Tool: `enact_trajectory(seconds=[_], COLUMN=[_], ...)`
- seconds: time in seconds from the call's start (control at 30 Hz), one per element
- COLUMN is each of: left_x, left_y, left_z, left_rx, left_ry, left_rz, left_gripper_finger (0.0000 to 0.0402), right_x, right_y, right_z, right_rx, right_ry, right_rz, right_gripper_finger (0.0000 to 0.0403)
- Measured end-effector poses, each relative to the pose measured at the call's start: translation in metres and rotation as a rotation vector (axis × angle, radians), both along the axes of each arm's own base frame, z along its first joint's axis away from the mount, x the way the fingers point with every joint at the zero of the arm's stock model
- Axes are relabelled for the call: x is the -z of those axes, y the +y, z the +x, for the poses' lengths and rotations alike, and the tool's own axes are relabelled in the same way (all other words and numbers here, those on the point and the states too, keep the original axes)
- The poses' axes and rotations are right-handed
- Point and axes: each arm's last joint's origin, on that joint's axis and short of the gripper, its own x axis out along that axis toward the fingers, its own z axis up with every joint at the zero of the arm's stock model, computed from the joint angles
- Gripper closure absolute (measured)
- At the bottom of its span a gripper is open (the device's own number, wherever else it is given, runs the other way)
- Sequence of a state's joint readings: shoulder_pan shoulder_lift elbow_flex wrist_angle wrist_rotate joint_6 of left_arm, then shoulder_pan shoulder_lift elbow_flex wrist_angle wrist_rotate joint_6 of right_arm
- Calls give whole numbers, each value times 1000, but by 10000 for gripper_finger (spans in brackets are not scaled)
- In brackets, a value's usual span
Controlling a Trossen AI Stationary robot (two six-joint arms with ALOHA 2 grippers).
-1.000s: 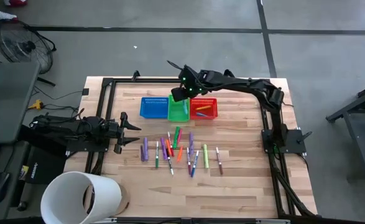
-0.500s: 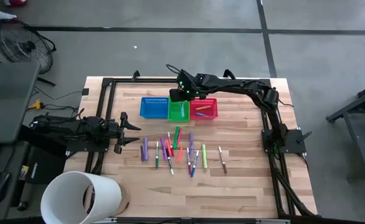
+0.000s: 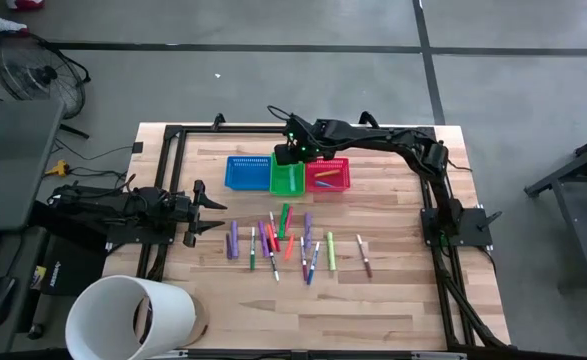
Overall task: Pick & Place Markers
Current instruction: Put the brown marker into the blue bin
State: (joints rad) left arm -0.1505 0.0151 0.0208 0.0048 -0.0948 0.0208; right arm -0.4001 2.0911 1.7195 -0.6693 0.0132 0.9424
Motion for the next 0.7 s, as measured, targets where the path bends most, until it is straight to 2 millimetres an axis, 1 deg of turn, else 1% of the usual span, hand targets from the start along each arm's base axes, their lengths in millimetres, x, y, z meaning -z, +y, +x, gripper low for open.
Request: enact_trajectory(seconds=[0.23, 0.43, 0.57, 0.7], left_x=[0, 0, 0, 0], left_y=[0, 0, 0, 0], left_z=[0, 0, 0, 0], left_rx=[0, 0, 0, 0], left_ry=[0, 0, 0, 0], left_rz=[0, 0, 0, 0], left_gripper_finger=[206, 206, 206, 206], right_x=[-3, -28, -38, -43], right_y=[0, 7, 16, 29], right_z=[0, -7, -15, -25], right_rx=[-68, -177, -249, -347], right_ry=[5, -18, 33, 139], right_rz=[-34, -111, -131, -126], right_gripper_finger=[257, 253, 253, 253])
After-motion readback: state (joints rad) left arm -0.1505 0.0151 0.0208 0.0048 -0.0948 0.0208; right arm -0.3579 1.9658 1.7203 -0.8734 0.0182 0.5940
